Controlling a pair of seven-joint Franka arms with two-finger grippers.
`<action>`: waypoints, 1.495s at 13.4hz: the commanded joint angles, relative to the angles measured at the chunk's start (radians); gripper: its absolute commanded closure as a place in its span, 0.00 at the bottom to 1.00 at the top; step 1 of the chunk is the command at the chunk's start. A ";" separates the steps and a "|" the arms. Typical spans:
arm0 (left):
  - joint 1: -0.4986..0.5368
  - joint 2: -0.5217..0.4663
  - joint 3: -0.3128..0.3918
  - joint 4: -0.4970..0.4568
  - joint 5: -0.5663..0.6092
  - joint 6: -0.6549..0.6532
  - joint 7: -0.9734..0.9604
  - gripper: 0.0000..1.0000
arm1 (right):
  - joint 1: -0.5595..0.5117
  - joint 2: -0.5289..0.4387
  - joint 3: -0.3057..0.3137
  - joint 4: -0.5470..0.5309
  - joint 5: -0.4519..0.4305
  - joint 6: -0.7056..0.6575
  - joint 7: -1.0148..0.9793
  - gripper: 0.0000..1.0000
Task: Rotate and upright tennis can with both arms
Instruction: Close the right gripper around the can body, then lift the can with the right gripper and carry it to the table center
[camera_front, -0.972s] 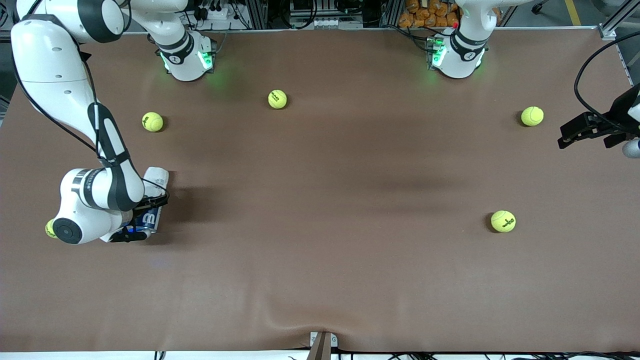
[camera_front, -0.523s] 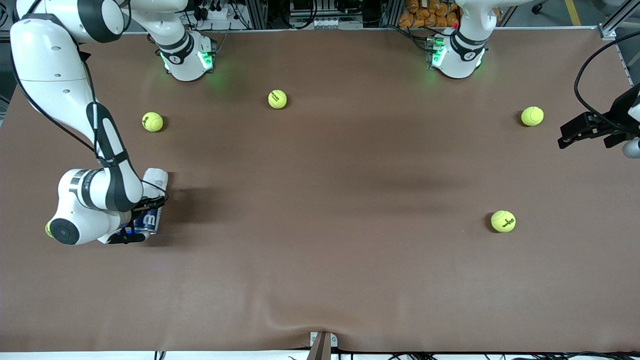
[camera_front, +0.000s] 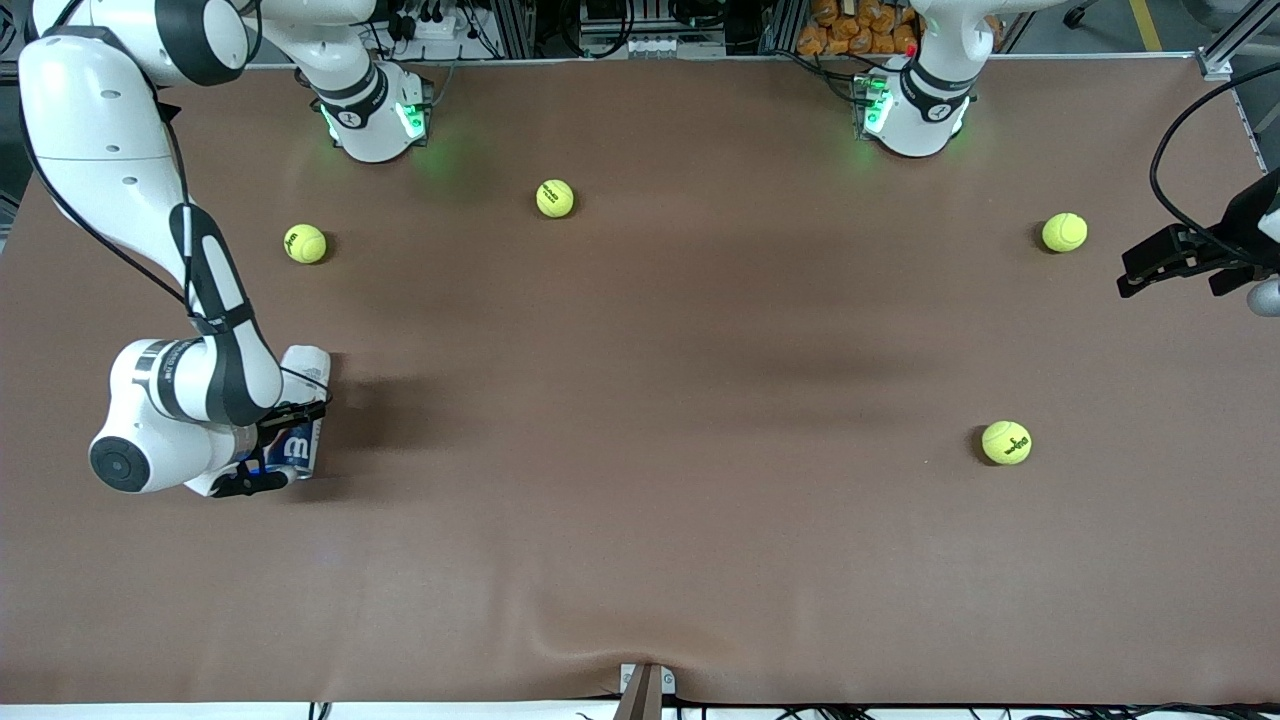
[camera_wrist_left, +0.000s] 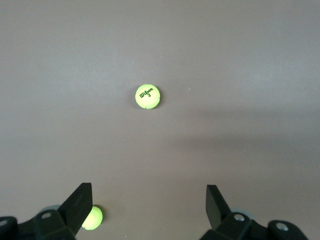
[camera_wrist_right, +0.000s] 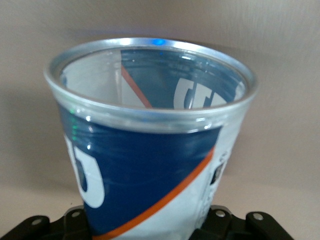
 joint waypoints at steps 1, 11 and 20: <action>0.012 -0.004 -0.008 0.003 -0.007 -0.009 -0.001 0.00 | 0.021 0.006 0.028 0.068 0.000 -0.010 -0.076 0.32; 0.009 -0.004 -0.008 0.003 -0.012 -0.010 -0.001 0.00 | 0.267 0.001 0.062 0.096 -0.010 0.032 -0.292 0.29; 0.009 -0.001 -0.001 0.003 -0.012 -0.010 0.002 0.00 | 0.434 -0.005 0.100 0.123 0.006 0.005 -0.598 0.30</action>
